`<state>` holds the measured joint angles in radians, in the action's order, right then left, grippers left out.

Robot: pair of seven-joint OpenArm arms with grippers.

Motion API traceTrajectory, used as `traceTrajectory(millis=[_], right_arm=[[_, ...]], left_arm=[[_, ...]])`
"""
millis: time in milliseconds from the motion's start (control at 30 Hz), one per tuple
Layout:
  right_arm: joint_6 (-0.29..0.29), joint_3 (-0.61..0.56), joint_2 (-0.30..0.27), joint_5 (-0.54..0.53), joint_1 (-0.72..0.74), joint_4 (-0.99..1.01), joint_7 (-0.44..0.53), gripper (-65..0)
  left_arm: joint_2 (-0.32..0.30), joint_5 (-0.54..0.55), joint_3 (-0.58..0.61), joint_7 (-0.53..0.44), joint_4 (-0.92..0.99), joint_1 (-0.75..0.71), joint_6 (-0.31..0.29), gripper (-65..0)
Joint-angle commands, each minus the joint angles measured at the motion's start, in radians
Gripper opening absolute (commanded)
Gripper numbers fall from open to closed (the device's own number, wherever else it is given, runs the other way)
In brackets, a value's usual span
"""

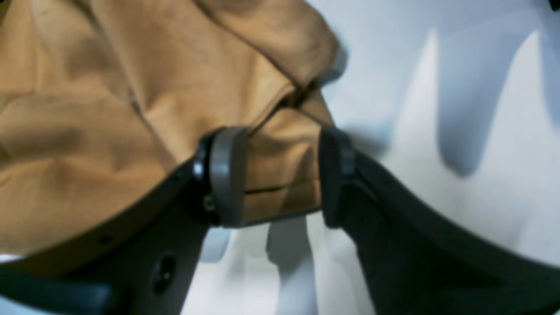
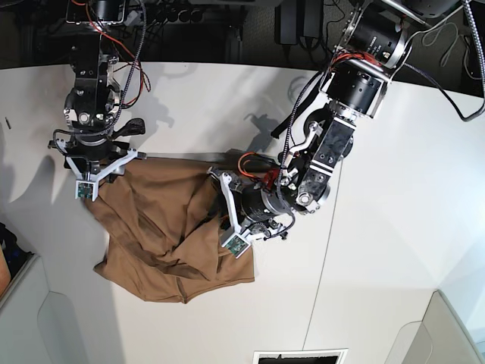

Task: Layout the t-shirt on the table in an organized manner, then fold the t-shirt properly
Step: 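Reach the left gripper into the shirt and grasp a fold, then drag the grasped fold away from the right gripper with the left gripper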

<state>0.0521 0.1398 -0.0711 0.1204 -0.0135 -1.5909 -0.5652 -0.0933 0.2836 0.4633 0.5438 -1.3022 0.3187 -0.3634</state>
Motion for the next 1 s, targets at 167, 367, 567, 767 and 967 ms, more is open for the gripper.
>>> traceTrajectory(millis=[167,367,567,767,967], right_arm=[[0.004,0.002,-0.005,0.003,0.016,-0.016,0.023,-38.1],[0.003,0.002,-0.005,0.003,0.016,-0.016,0.023,-38.1],[0.004,0.002,-0.006,0.003,0.016,-0.016,0.023,-38.1],[0.004,0.002,-0.006,0.003,0.016,-0.016,0.039,-38.1],[0.004,0.002,-0.006,0.002,0.016,-0.016,0.039,-38.1]], left_arm=[[0.007,0.029,-0.004,-0.003,-0.035,0.024,-0.094,-65.0],[0.007,0.083,-0.03,0.087,-0.182,0.025,-0.106,-65.0],[-0.038,0.215,-0.033,0.122,-0.24,0.025,-0.223,-65.0],[-0.135,0.3,-0.098,0.173,-0.331,0.024,-0.289,-65.0],[-0.254,0.549,-0.226,0.252,-0.415,-0.018,-0.335,-65.0]])
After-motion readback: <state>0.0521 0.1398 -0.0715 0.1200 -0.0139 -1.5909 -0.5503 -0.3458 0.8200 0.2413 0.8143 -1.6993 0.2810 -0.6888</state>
